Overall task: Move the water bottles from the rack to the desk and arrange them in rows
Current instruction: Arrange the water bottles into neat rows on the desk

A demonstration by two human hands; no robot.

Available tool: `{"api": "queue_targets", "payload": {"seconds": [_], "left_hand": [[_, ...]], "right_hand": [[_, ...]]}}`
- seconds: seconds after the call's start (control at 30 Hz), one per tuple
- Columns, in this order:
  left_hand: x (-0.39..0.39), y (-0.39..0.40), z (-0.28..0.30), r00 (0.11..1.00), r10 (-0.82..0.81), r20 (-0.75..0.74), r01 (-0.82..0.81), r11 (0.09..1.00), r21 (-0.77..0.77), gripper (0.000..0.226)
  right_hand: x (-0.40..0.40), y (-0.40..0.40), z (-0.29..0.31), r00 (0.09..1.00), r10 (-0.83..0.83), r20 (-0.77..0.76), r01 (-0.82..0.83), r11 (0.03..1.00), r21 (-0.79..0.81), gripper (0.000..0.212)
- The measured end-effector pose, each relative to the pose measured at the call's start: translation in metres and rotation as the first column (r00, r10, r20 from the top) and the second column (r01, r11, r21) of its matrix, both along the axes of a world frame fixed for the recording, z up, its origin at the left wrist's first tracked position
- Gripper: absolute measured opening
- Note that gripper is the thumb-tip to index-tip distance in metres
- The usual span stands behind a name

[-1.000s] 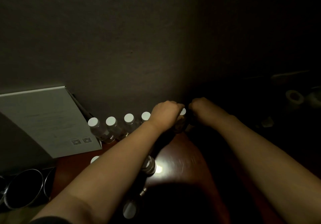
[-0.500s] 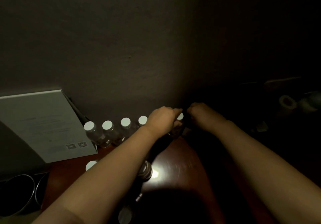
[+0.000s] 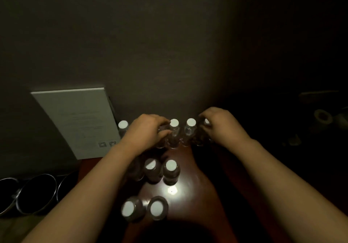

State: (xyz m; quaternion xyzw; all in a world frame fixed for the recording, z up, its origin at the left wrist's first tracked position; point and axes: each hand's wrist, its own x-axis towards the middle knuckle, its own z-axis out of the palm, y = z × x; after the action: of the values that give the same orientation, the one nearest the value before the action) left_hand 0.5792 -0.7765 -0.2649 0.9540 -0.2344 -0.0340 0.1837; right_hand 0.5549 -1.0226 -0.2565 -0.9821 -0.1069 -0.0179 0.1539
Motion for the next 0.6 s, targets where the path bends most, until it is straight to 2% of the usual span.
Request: {"api": "queue_targets", "payload": {"seconds": [0.23, 0.43, 0.6], "left_hand": [[-0.035, 0.087, -0.001, 0.951, 0.250, -0.179, -0.246, 0.968, 0.045, 0.034], [-0.057, 0.102, -0.019, 0.936, 0.229, -0.266, -0.217, 0.973, 0.075, 0.035], [-0.064, 0.095, -0.039, 0.936, 0.284, -0.207, -0.252, 0.953, 0.167, 0.040]], "right_hand": [[-0.030, 0.079, 0.004, 0.982, 0.171, -0.080, -0.171, 0.985, 0.011, 0.025], [-0.043, 0.125, -0.008, 0.921, 0.303, -0.244, -0.326, 0.944, -0.057, 0.036], [-0.046, 0.147, -0.015, 0.877, 0.324, -0.355, -0.372, 0.925, -0.075, 0.042]]}}
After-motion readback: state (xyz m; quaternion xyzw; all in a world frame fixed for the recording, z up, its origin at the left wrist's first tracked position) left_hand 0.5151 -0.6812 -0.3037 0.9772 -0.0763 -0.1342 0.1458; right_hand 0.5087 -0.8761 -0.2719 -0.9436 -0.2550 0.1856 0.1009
